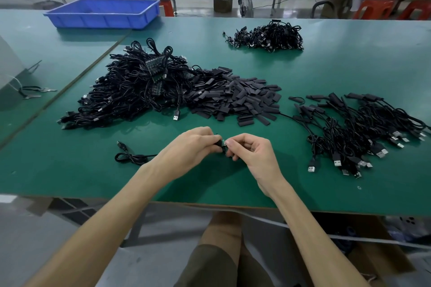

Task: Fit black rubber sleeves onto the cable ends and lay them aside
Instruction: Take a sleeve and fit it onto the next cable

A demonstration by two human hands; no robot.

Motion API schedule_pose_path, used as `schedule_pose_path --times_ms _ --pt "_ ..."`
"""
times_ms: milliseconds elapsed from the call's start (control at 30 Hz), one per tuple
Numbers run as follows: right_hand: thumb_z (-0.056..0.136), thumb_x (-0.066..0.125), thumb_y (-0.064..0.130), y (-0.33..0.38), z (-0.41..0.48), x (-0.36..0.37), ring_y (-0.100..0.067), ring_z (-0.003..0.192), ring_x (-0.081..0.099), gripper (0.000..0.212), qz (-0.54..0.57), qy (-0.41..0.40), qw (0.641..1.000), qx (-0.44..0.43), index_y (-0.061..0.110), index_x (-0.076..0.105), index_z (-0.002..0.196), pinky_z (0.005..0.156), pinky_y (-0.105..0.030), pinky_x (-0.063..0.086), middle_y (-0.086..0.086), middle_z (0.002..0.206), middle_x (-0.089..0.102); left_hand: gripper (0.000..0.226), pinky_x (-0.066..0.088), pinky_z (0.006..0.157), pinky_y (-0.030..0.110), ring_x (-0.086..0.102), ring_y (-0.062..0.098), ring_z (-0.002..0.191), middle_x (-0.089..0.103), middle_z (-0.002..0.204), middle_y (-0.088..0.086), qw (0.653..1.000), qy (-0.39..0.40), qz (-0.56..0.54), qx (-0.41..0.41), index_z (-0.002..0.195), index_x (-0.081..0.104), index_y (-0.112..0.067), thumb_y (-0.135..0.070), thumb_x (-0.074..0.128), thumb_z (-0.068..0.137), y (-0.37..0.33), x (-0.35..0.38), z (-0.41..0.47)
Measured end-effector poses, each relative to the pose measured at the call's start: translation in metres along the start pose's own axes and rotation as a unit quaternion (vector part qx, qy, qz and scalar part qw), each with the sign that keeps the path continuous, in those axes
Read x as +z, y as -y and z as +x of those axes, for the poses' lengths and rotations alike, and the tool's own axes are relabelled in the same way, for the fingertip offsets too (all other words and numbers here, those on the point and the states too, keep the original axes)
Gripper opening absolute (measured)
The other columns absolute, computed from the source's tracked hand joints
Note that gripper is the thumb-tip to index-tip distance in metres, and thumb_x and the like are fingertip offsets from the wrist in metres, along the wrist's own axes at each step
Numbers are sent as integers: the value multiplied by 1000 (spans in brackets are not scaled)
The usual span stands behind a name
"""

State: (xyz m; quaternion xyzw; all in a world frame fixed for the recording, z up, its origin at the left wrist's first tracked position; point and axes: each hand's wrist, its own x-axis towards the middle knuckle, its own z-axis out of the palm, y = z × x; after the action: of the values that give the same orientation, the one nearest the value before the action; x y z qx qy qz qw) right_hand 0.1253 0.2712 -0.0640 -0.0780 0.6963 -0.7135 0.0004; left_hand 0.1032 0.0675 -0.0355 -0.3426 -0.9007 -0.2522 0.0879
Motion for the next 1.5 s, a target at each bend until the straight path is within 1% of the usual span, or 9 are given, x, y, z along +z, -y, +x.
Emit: schedule_pose_path --times_ms 233,500,567,700,833,1000,1167,1333,1500 --pt "96 73 16 0 0 0 -10 67 64 9 -7 3 1000 -5 12 78 89 68 -21 52 -5 75 75 15 47 75 28 55 15 81 61 90 3 1000 -15 7 4 110 72 -6 -12 67 98 -5 0 1" --pt "94 76 18 -1 0 -2 -11 69 66 7 3 5 1000 5 11 76 92 68 -21 53 -7 80 78 13 54 74 39 57 17 85 62 93 1 999 -39 28 19 108 71 -8 -5 65 97 -6 0 -5" --pt "94 76 18 -2 0 -3 -12 67 65 7 -3 7 1000 7 12 76 91 68 -21 53 -7 79 78 14 54 75 41 59 20 86 63 94 4 999 -38 28 18 109 71 -6 -4 65 97 -8 0 -6" --pt "94 76 18 -2 0 -3 -12 63 63 8 -4 3 1000 8 14 77 89 67 -21 53 -7 77 77 19 53 79 46 60 27 89 62 95 11 999 -36 32 10 113 70 0 -9 66 97 -15 1 -6" --pt "95 75 16 -2 1 -2 -10 65 64 7 -2 7 1000 6 14 77 88 65 -20 52 -7 75 76 22 52 82 46 59 27 93 61 97 12 999 -30 35 6 118 68 2 -6 65 97 -19 2 -6" --pt "95 75 15 -1 1 -1 -10 68 65 7 -9 5 1000 7 14 76 89 66 -21 52 -4 73 75 21 54 74 49 60 30 90 63 95 14 998 -43 48 5 116 68 4 1 64 95 -20 5 -9" --pt "99 70 17 -2 1 2 -10 70 65 9 -41 -5 999 0 11 73 92 69 -23 53 -1 75 75 21 54 76 44 59 26 83 62 90 8 997 -66 18 -30 114 71 -2 4 62 96 -16 17 -10" --pt "97 72 14 -1 0 2 -9 75 69 3 -29 3 1000 1 11 73 95 71 -23 54 -3 78 77 27 55 76 43 62 24 80 64 90 8 996 -70 -14 -45 114 72 -3 9 60 93 -10 19 -10" --pt "96 74 15 -1 1 2 -13 75 70 4 -50 0 999 -3 12 74 93 70 -25 55 -4 78 77 20 55 75 47 63 24 78 66 89 8 997 -67 -17 -41 112 74 -5 -2 63 96 -8 20 -11"
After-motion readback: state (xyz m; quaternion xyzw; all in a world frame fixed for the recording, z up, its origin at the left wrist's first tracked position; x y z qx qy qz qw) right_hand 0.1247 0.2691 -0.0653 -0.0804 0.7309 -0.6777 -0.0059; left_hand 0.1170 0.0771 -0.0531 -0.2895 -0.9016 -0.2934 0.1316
